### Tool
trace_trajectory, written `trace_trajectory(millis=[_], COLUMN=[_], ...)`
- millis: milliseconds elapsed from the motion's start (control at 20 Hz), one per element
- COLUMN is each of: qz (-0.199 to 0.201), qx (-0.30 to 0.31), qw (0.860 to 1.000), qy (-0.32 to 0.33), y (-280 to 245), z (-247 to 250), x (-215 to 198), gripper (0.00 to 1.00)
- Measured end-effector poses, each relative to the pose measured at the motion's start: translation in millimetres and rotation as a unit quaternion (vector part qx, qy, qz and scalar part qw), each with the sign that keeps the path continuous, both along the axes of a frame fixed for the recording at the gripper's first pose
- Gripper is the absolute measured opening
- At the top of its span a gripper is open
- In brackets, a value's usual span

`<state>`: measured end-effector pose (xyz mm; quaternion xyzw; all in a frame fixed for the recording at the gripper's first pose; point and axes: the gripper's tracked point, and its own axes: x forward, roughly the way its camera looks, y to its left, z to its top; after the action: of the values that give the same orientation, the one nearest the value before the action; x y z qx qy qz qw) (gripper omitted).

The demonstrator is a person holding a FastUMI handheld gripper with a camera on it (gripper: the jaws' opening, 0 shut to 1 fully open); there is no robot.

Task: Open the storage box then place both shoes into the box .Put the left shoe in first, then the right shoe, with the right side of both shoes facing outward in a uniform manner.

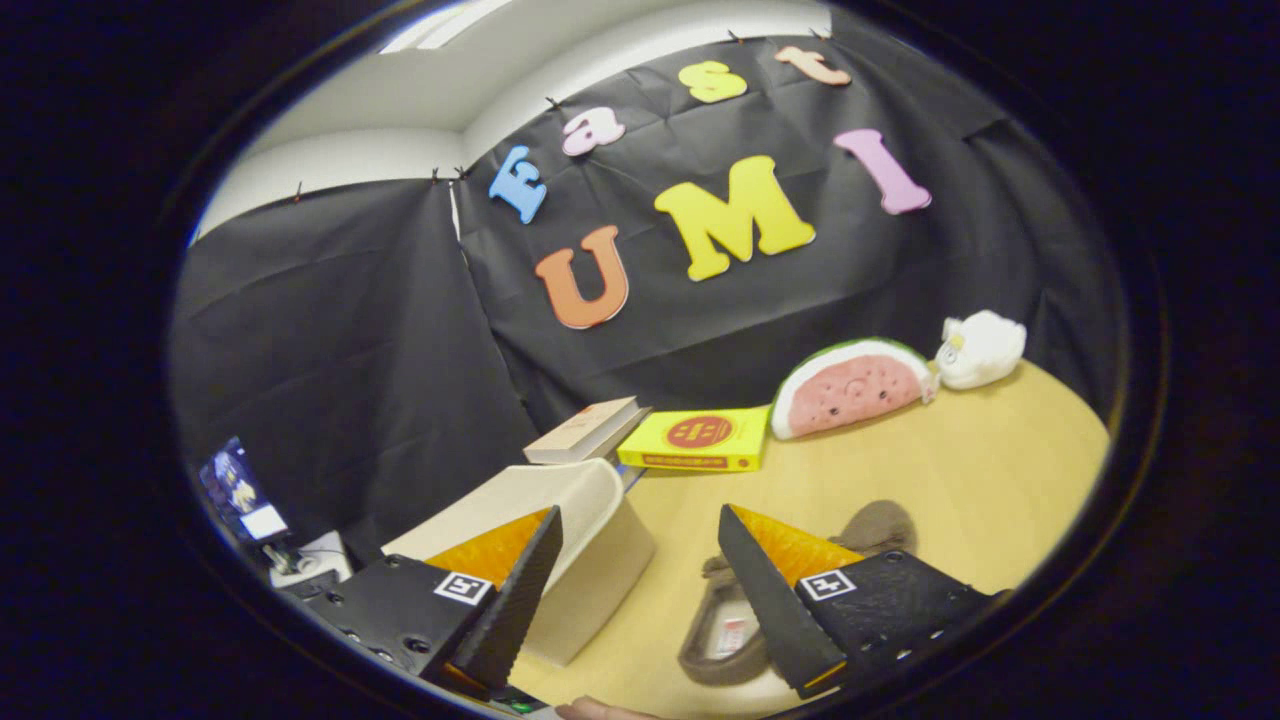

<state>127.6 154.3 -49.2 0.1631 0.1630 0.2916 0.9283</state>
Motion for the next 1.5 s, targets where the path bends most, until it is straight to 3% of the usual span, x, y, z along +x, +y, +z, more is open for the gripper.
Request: trace_trajectory(millis=[200, 400, 600, 700, 800, 1000, 1100, 1200, 1250, 1300, 1500], qz=[0.102, 0.137, 0.189, 0.202, 0.212, 0.208, 0.184, 0.190, 0.189, 0.185, 0.174], qx=[0.076, 0.114, 0.178, 0.184, 0.209, 0.190, 0.180, 0.192, 0.194, 0.181, 0.149], qw=[0.985, 0.961, 0.925, 0.916, 0.903, 0.908, 0.916, 0.910, 0.910, 0.916, 0.931], qy=[0.119, 0.209, 0.277, 0.295, 0.310, 0.310, 0.309, 0.314, 0.313, 0.306, 0.285], y=[53, 78, 99, 112, 115, 111, 108, 100, 100, 103, 108], z=[-24, -54, -59, -64, -58, -54, -52, -39, -31, -27, 0], x=[21, 32, 21, 21, 19, 16, 26, 21, 18, 17, 9], gripper=[0.95, 0.95, 0.95, 0.95, 0.83, 0.58, 0.46, 0.27, 0.24, 0.06, 0.07])
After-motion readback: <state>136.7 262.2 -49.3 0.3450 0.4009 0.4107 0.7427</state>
